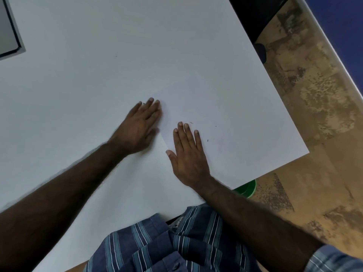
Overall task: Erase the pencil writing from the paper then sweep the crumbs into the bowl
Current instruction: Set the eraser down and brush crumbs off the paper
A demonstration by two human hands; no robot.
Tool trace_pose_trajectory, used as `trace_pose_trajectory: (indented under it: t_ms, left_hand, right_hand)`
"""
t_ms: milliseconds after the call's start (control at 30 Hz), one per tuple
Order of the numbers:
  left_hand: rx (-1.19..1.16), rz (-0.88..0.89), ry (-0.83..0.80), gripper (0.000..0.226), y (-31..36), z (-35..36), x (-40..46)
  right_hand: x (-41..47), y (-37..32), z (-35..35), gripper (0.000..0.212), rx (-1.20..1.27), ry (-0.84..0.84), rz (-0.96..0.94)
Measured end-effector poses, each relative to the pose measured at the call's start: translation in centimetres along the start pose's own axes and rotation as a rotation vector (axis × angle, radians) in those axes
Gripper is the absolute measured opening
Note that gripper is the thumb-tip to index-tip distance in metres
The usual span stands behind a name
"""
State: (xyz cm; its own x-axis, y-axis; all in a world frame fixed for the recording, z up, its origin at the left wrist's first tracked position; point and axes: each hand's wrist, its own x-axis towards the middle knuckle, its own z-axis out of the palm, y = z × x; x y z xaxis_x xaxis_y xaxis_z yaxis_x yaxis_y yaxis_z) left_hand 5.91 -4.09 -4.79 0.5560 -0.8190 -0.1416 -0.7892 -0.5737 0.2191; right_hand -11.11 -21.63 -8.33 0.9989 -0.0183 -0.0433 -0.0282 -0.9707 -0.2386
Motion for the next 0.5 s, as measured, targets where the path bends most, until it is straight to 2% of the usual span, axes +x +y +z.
trace_pose_trajectory:
  t_ms: [133,267,333,400,500]
  left_hand:
    - [-0.098,-0.035,-0.103,0.067,2.0,1.5,-0.7]
    - [-0.138,-0.043,-0.100,0.068,2.1,1.5,-0.7]
    - [-0.134,-0.048,-0.105,0.068,2.1,1.3,-0.7]
    - [-0.134,-0.069,-0.116,0.066,2.2,1.3,-0.5]
    - [-0.188,-0.110,-0.117,0.061,2.4,1.4,-0.2]
  right_hand:
    - [0.2,-0.8,0.0,0.069,0.066,0.034,0.020]
    - [0.6,-1.8,0.2,0.074,0.043,-0.011,-0.145]
    - [0.8,-1.3,0.2,0.079,0.023,-0.025,-0.168]
    - [0.9,0.5,-0.1,0.083,0.007,-0.031,-0.125]
    - [0.6,4.1,-0.8,0.085,-0.008,0.018,0.069]
